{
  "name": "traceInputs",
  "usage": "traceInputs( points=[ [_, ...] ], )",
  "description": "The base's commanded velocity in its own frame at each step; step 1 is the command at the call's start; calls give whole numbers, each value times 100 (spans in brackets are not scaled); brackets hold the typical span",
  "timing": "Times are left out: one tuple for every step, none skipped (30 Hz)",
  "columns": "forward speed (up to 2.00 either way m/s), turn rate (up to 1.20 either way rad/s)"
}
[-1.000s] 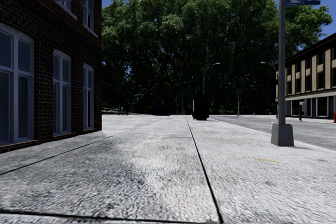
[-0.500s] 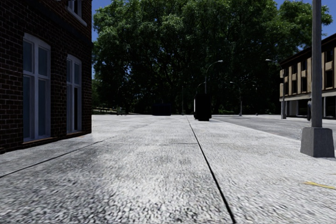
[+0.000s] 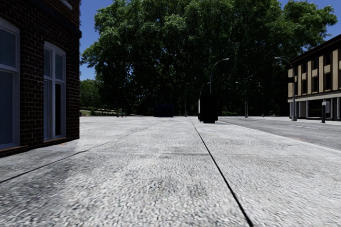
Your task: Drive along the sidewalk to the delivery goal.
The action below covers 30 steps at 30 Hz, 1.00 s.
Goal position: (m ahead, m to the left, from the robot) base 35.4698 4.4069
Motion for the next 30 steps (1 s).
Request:
traceInputs(
  points=[
    [200,0],
    [200,0],
    [200,0],
    [200,0],
    [200,0],
    [200,0],
    [200,0],
    [200,0],
    [200,0],
    [200,0],
    [200,0],
    [200,0],
    [200,0],
    [200,0],
    [200,0],
    [200,0],
    [200,0],
    [200,0],
    [200,0],
    [200,0],
    [200,0],
    [200,0],
    [200,0],
    [200,0],
    [200,0],
    [200,0],
    [200,0],
    [200,0],
    [200,0],
    [200,0]
  ],
)
